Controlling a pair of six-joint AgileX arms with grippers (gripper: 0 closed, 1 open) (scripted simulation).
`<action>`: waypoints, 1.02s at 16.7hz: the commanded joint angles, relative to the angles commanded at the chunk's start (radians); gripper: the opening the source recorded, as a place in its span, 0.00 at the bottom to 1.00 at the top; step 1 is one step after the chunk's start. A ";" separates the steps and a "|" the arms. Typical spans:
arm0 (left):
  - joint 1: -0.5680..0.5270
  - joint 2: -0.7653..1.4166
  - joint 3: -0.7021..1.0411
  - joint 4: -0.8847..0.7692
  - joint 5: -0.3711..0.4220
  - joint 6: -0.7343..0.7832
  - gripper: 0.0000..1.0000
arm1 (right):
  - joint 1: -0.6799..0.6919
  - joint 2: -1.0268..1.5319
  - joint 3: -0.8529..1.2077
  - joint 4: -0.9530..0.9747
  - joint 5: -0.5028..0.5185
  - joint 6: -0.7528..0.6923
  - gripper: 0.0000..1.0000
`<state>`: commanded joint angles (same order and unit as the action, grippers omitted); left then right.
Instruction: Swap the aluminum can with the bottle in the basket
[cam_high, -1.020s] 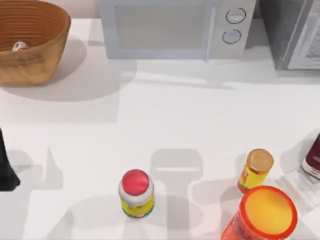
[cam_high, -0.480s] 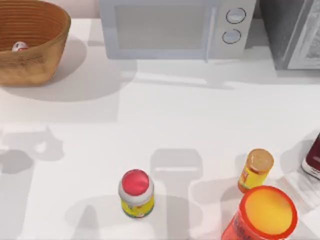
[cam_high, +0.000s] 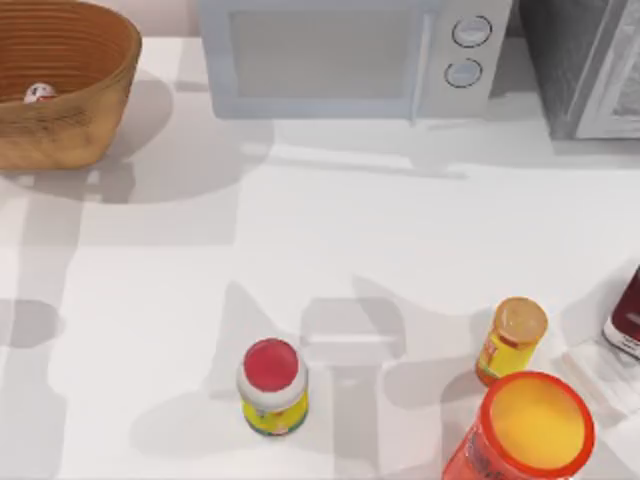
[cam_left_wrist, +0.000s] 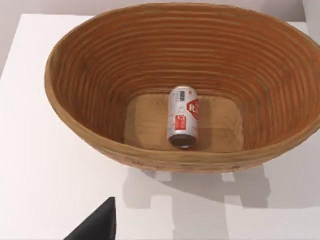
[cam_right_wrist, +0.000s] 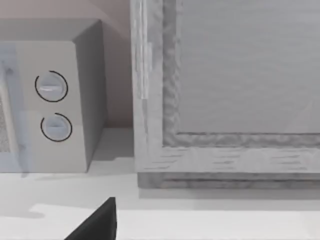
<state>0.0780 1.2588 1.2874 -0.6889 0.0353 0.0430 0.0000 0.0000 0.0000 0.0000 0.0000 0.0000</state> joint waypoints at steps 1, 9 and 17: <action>0.003 0.105 0.113 -0.058 0.004 0.004 1.00 | 0.000 0.000 0.000 0.000 0.000 0.000 1.00; 0.011 0.907 0.980 -0.498 0.031 0.035 1.00 | 0.000 0.000 0.000 0.000 0.000 0.000 1.00; 0.004 1.444 1.544 -0.779 0.045 0.056 1.00 | 0.000 0.000 0.000 0.000 0.000 0.000 1.00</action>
<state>0.0818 2.7027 2.8314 -1.4679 0.0807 0.0995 0.0000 0.0000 0.0000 0.0000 0.0000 0.0000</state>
